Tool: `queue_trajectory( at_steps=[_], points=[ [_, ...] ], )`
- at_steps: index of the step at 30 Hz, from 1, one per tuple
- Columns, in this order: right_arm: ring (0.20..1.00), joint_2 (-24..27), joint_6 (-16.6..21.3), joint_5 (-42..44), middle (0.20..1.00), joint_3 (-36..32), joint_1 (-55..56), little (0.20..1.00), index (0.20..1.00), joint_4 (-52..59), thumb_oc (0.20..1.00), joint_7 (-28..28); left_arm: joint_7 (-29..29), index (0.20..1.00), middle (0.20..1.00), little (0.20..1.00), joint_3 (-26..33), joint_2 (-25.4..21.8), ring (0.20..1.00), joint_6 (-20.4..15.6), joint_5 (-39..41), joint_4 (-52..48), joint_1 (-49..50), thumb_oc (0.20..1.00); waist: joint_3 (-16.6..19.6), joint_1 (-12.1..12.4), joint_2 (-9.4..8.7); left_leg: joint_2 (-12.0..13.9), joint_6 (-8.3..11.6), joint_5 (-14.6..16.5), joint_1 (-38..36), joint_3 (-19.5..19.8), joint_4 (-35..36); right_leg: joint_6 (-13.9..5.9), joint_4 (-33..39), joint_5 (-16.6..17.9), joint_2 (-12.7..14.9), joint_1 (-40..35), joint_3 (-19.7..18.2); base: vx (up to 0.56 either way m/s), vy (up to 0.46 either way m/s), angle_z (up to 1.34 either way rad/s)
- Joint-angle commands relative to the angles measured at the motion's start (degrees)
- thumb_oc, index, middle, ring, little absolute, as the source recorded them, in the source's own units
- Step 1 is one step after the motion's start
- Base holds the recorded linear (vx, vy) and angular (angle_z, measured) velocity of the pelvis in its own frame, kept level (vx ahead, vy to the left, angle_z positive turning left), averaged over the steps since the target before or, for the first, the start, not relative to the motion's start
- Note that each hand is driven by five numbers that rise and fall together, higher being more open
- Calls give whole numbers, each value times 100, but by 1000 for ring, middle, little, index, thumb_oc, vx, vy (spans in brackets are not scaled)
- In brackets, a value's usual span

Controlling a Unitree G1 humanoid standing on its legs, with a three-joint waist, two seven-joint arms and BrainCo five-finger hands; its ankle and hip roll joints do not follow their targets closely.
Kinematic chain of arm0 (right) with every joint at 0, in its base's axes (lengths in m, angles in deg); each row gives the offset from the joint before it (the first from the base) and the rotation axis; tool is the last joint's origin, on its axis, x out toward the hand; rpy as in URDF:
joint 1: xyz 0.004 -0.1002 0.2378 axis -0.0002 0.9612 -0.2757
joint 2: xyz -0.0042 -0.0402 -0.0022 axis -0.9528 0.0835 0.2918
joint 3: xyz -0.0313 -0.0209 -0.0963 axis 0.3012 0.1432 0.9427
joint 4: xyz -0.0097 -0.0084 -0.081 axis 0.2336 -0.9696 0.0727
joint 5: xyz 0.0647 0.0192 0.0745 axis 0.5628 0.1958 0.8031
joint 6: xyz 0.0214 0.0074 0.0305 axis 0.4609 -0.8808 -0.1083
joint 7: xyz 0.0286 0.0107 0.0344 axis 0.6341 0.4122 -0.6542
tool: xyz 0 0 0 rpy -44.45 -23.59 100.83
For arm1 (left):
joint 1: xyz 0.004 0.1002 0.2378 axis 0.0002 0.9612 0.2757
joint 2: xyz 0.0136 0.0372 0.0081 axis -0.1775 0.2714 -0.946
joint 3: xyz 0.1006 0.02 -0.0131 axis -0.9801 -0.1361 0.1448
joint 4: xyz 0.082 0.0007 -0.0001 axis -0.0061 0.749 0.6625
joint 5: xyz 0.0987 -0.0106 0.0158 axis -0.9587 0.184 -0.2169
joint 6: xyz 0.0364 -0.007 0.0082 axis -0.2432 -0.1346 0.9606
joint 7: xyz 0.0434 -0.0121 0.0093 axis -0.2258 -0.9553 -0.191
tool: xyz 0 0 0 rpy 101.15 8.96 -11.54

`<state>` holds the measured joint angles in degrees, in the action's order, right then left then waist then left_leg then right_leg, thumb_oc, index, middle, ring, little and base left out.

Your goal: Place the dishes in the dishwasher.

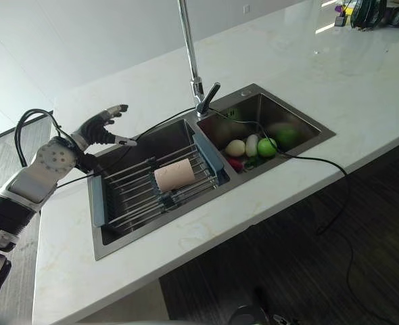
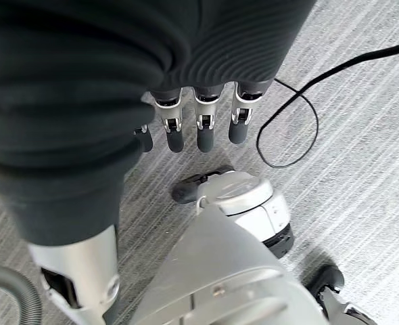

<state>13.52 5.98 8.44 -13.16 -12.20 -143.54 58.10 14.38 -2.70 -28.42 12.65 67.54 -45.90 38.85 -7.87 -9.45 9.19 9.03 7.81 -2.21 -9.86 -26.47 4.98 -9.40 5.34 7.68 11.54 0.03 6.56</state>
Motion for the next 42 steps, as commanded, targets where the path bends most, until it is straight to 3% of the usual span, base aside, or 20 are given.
queue_trajectory(
  at_steps=[1,6,25,42],
  points=[
    [1000,16,149,115,1000,-179,-157,1000,1000,35,1000,-50,69,1000,1000,1000,288,-231,1000,50,-154,403,-584,1000,-248,-137,-230,-12,-169,410,189,96,-657,-331,-352,-334,312,-184,86,46,42,-21],
    [1000,127,198,365,1000,-256,-121,1000,1000,143,1000,-130,2,1000,1000,1000,64,-83,1000,-79,-220,771,-547,1000,-442,-272,-137,-69,-191,418,321,46,-722,-378,-391,-279,430,-10,-31,-1,33,-14],
    [1000,330,76,802,1000,-449,-254,1000,1000,445,1000,12,-140,1000,1000,1000,-364,233,1000,-184,-280,284,-636,1000,-912,-435,-14,-119,-190,435,660,-7,-956,-446,-548,-178,668,409,-149,-22,0,-2],
    [1000,380,51,1020,1000,-352,-479,1000,1000,655,1000,79,-600,1000,1000,1000,-857,434,1000,244,-430,291,-750,1000,-1134,-501,-4,-66,-186,445,858,-9,-1090,-459,-693,-156,724,686,-219,-7,-3,-3]
  ],
)
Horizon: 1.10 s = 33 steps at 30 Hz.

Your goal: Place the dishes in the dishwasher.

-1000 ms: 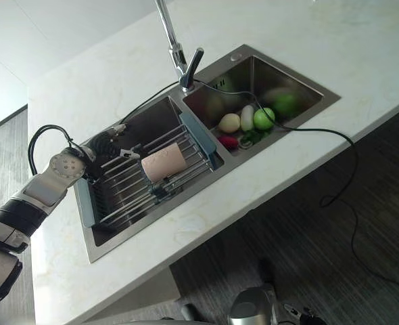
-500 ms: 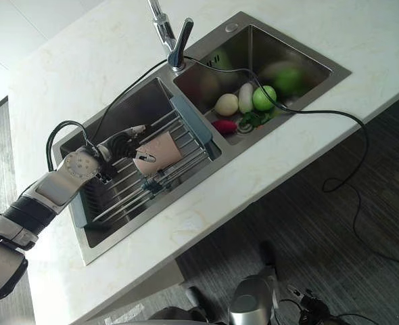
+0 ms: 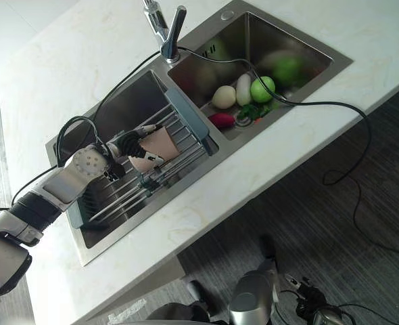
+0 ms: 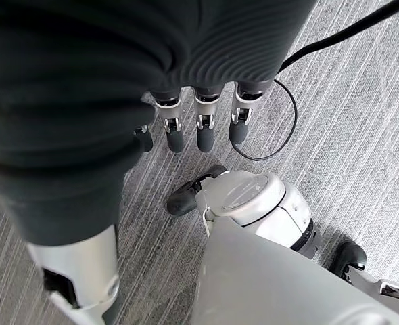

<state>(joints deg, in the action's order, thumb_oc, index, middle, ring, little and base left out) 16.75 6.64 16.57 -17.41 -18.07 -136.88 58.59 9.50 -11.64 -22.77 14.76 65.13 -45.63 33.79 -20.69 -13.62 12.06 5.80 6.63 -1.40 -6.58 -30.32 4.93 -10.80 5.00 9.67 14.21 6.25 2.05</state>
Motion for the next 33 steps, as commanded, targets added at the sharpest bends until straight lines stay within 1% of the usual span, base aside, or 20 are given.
queue_trajectory(
  at_steps=[1,9,10,12,16,17,21,22,26,28,29,30,31,32,33],
  points=[
    [1000,58,-7,206,1000,72,110,1000,1000,-16,1000,23,-110,1000,1000,1000,35,-129,1000,33,-191,275,-243,1000,146,-85,-293,260,-68,364,532,374,-1086,-319,-659,-356,456,65,232,0,0,0],
    [1000,29,12,285,1000,172,69,1000,1000,90,1000,16,197,1000,1000,1000,-77,-49,1000,69,-812,708,-244,1000,90,-125,-352,301,-64,372,596,363,-1136,-306,-722,-367,438,175,165,0,0,0],
    [1000,19,35,320,1000,230,22,1000,1000,111,1000,7,287,1000,1000,1000,-98,-8,1000,50,-1062,928,-296,1000,47,-138,-378,318,-60,371,650,368,-1171,-298,-754,-369,434,243,140,0,0,0],
    [1000,5,33,352,1000,271,-2,1000,1000,151,1000,38,333,1000,1000,1000,-105,-3,1000,65,-1243,1030,-325,1000,11,-145,-392,325,-63,375,685,376,-1195,-289,-779,-371,427,291,119,-17,-8,-1],
    [1000,3,25,357,1000,282,-26,1000,1000,193,1000,65,148,1000,1000,1000,-160,-18,1000,461,-1731,1084,-404,1000,-63,-157,-400,341,-65,379,736,401,-1239,-283,-826,-367,425,369,96,-18,9,-6],
    [1000,2,27,352,1000,275,-34,1000,1000,205,1000,61,-13,1000,1000,1000,-222,-49,1000,703,-1934,1104,-429,1000,-87,-158,-398,344,-69,383,759,414,-1259,-286,-857,-371,427,404,94,0,0,0],
    [1000,-9,25,371,1000,303,-70,1000,1000,232,1000,75,-58,1000,1000,1000,-246,5,1000,874,-1878,1141,-445,1000,-97,-151,-407,353,-71,384,784,424,-1276,-280,-870,-373,422,426,102,0,0,0],
    [1000,-30,45,404,1000,347,-120,1000,1000,259,1000,93,-94,1000,1000,1000,-286,50,1000,985,-1994,1174,-505,1000,-113,-147,-421,369,-69,383,825,434,-1293,-277,-889,-374,414,472,93,0,0,0],
    [1000,-52,59,455,1000,420,-185,1000,1000,340,1000,109,-375,1000,1000,1000,-397,123,1000,1096,-2346,1375,-584,1000,-158,-158,-463,390,-73,381,889,462,-1325,-269,-928,-368,397,556,70,0,0,0],
    [1000,-53,59,459,1000,453,-224,1000,1000,368,1000,127,-524,1000,1000,1000,-447,178,1000,1028,-2630,1547,-598,1000,-176,-174,-478,401,-70,381,913,465,-1340,-269,-948,-367,392,594,55,0,0,0],
    [1000,-46,47,457,1000,488,-257,1000,1000,381,1000,132,-515,410,410,410,-498,229,410,880,-2699,1750,-604,410,-183,-194,-493,409,-69,379,926,456,-1346,-263,-959,-368,382,620,40,0,0,0],
    [1000,-46,50,457,1000,515,-273,1000,1000,393,1000,139,-564,200,200,200,-539,282,200,769,-2814,1903,-612,200,-187,-209,-507,416,-70,379,935,451,-1352,-259,-971,-371,374,638,27,63,37,0],
    [1000,-42,39,447,1000,537,-303,1000,1000,394,1000,139,-667,200,200,200,-640,371,200,612,-2942,2113,-634,200,-184,-236,-510,404,-32,507,896,508,-1370,-303,-993,-477,387,605,12,0,0,0],
    [1000,-44,43,448,1000,578,-347,1000,1000,387,1000,140,-678,200,200,200,-696,432,200,525,-2965,2250,-630,200,-209,-257,-544,440,-71,385,959,434,-1377,-252,-1002,-376,358,689,-8,0,0,0],
    [1000,-42,50,449,1000,583,-371,1000,1000,360,1000,125,-736,200,200,200,-745,466,200,448,-3028,2278,-633,200,-210,-257,-554,441,-74,386,966,435,-1376,-250,-1001,-377,350,696,-9,-81,-40,0]
  ],
)
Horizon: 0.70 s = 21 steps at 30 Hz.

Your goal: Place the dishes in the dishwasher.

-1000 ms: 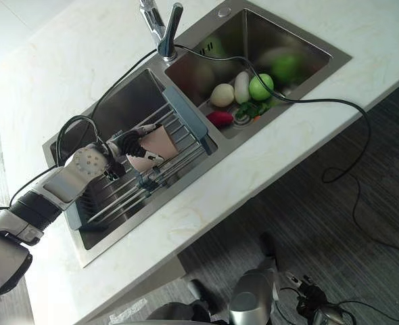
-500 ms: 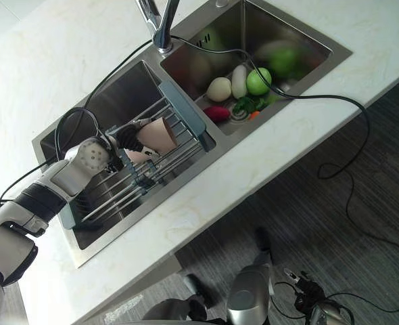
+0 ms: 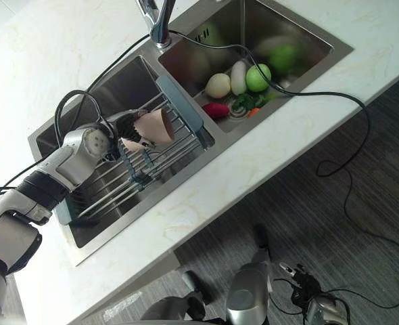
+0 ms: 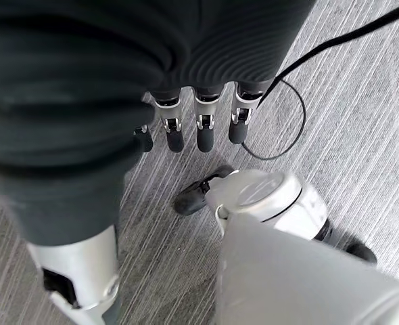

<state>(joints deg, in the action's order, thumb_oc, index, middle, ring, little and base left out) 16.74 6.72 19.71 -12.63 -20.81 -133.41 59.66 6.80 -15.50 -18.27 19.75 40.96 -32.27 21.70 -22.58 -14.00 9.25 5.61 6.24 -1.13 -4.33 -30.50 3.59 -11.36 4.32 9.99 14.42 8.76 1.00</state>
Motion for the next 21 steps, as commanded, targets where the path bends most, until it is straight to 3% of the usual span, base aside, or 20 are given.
queue_trajectory(
  at_steps=[1,8,15,17,18,19,20,21],
  points=[
    [1000,-48,52,126,1000,92,-124,1000,1000,-9,1000,16,-574,200,200,200,-389,30,200,-67,-731,901,581,200,-28,-214,-274,456,-36,360,741,462,-1235,-194,-922,-405,320,441,98,-12,-7,-5],
    [1000,-55,109,115,1000,110,-179,1000,1000,-61,1000,51,-667,200,200,200,-647,-215,200,-465,-810,479,517,200,-3,-158,-289,477,-46,399,725,462,-1268,-185,-927,-421,300,403,148,-4,-1,-1],
    [1000,-126,241,27,1000,-28,-92,1000,1000,-282,1000,27,71,200,200,200,-607,-326,200,-941,-681,-103,728,200,240,-36,-337,521,-4,599,421,483,-1222,-196,-798,-571,256,-6,375,-5,4,3],
    [1000,-160,234,-5,1000,-65,-46,1000,1000,-318,1000,64,547,200,200,200,-474,-389,200,-996,-655,-347,863,200,337,9,-371,568,-36,465,375,380,-1171,-120,-762,-502,210,-67,454,-76,-17,3],
    [1000,-195,248,-35,1000,-98,9,1000,1000,-357,1000,84,1166,200,200,200,-364,-463,200,-1126,-744,-534,950,200,419,54,-381,582,-32,457,312,380,-1134,-101,-746,-521,188,-140,503,-75,-11,0],
    [1000,-212,246,-45,1000,-102,34,1000,1000,-367,1000,96,1394,200,200,200,-309,-488,200,-1166,-878,-589,981,200,456,67,-390,584,-29,451,283,382,-1111,-91,-739,-531,179,-173,524,-7,32,2],
    [1000,-267,258,-111,1000,-126,86,1000,1000,-403,1000,110,2178,200,200,200,-206,-581,200,-1333,-1214,-724,1026,200,541,110,-405,587,-25,444,242,389,-1069,-72,-732,-558,155,-224,552,-3,39,8],
    [1000,-314,256,-159,1000,-111,144,1000,1000,-429,1000,141,2784,200,200,200,-56,-655,200,-1400,-944,-781,1046,200,632,139,-424,591,-25,437,175,385,-1014,-49,-718,-578,135,-282,584,-1,43,13]
  ],
)
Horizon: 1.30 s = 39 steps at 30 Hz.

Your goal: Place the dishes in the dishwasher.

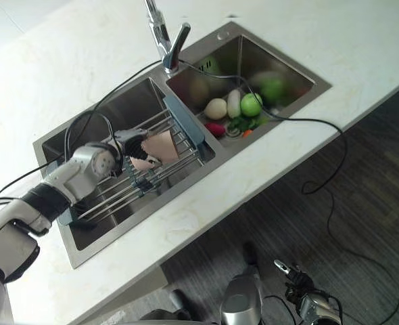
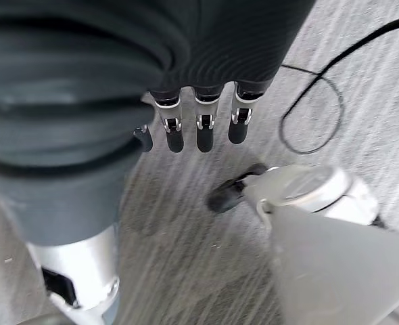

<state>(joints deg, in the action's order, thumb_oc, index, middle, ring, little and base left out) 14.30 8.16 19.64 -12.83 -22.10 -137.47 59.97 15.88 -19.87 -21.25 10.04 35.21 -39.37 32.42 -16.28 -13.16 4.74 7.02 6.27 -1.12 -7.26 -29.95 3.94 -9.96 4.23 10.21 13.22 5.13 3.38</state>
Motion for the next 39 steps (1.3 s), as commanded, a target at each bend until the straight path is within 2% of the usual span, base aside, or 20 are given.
queue_trajectory(
  at_steps=[1,2,3,7,13,17,20,23,25,27,29,31,33,34,35,37,39],
  points=[
    [1000,-90,115,-168,1000,-95,297,1000,1000,-54,1000,120,2106,200,200,200,476,-383,200,-383,-308,-163,1,200,43,85,20,449,-29,432,452,345,-1030,-174,-705,-610,244,56,359,-3,50,15],
    [1000,-148,147,-224,1000,-94,363,1000,1000,-114,1000,140,2817,200,200,200,671,-402,200,-462,-181,-263,99,200,119,131,9,438,-25,430,418,392,-991,-157,-693,-634,227,-3,387,-6,47,11],
    [1000,-208,128,-279,1000,-91,427,1000,1000,-139,1000,176,3245,200,200,200,919,-364,200,-518,-130,-352,253,200,195,195,-6,427,-27,426,390,441,-957,-137,-682,-658,212,-66,420,-7,41,9],
    [1000,-485,165,-394,1000,-49,626,1000,1000,-247,1000,303,4410,200,200,200,1846,-125,200,-905,-531,-669,887,200,479,426,-105,397,-46,424,317,654,-886,-80,-688,-758,176,-293,579,8,20,21],
    [1000,-655,65,-459,1000,54,733,1000,1000,-95,1000,426,5170,200,200,200,2601,-68,200,-721,-848,-1301,1296,200,736,586,-171,383,-63,427,168,794,-807,-65,-764,-902,171,-519,773,17,26,20],
    [1000,-736,-47,-642,1000,3,853,1000,1000,-35,1000,483,5340,200,200,200,3149,-135,200,-706,-931,-1791,1590,200,852,717,-180,345,-77,424,68,927,-715,-67,-781,-985,173,-686,912,23,26,16],
    [1000,-850,-97,-942,1000,-54,971,1000,1000,-139,1000,519,5369,200,200,200,3689,-177,200,-769,-927,-2351,1916,200,964,912,-193,344,-89,406,5,1065,-627,-56,-769,-1030,176,-821,1071,38,9,25],
    [1000,-937,-75,-1091,1000,-82,1031,1000,1000,-235,1000,555,5368,200,200,200,4164,-45,200,-1017,-722,-2887,2299,200,995,1120,-216,344,-90,421,9,1267,-610,-36,-748,-1076,165,-916,1185,10,-14,23],
    [1000,-976,-66,-1156,1000,-92,1060,1000,1000,-235,1000,566,5172,200,200,200,4490,120,200,-1410,-166,-3149,2650,200,1001,1271,-231,321,-89,447,43,1452,-656,-10,-728,-1105,136,-973,1242,5,-52,35],
    [1000,-1007,-118,-1260,1000,-82,1047,1000,1000,-154,1000,558,4983,200,200,200,4805,338,200,-1502,69,-3412,3064,200,992,1446,-264,270,-98,543,120,1694,-830,32,-699,-1134,94,-1021,1257,21,-124,32],
    [1000,-1032,-253,-1322,1000,-22,952,1000,1000,51,1000,514,4838,200,200,200,5246,427,200,-1762,199,-3581,3640,200,968,1730,-333,254,-72,657,288,1934,-1211,105,-636,-1143,39,-1090,1316,34,-220,33],
    [1000,-1012,-273,-1412,1000,19,875,1000,1000,117,1000,463,4841,200,200,200,5444,387,200,-1733,133,-3617,3873,200,961,1865,-352,259,-44,676,392,2035,-1369,152,-599,-1144,4,-1116,1357,27,-185,23],
    [1000,-970,-287,-1422,1000,90,777,1000,1000,174,1000,399,4889,200,200,200,5784,313,200,-1856,204,-3651,4212,200,917,2071,-344,305,22,707,502,2231,-1549,225,-528,-1180,-106,-1195,1407,33,-218,33],
    [1000,-943,-333,-1366,1000,132,685,1000,1000,182,1000,364,4987,200,200,200,6065,246,200,-1950,210,-3663,4502,200,913,2227,-336,330,63,570,577,2374,-1508,281,-468,-1173,-177,-1181,1435,34,-199,38],
    [1000,-938,-343,-1355,1000,160,655,1000,1000,168,1000,335,5056,200,200,200,6188,230,200,-1917,206,-3687,4628,200,917,2269,-325,349,85,512,578,2426,-1450,304,-436,-1174,-216,-1190,1457,44,-204,23],
    [1000,-935,-351,-1192,1000,192,603,1000,1000,130,1000,337,5068,200,200,200,6564,258,200,-1991,382,-3732,4986,200,918,2470,-231,450,206,113,570,2528,-1060,350,-258,-1166,-345,-1260,1620,17,-136,20],
    [1000,-959,-290,-1200,1000,217,622,1000,1000,120,1000,350,5178,200,200,200,6667,331,200,-2110,412,-3722,5061,200,867,2517,-118,484,322,-321,656,2348,-694,333,-136,-1115,-385,-1305,1922,-148,-95,37]
  ],
)
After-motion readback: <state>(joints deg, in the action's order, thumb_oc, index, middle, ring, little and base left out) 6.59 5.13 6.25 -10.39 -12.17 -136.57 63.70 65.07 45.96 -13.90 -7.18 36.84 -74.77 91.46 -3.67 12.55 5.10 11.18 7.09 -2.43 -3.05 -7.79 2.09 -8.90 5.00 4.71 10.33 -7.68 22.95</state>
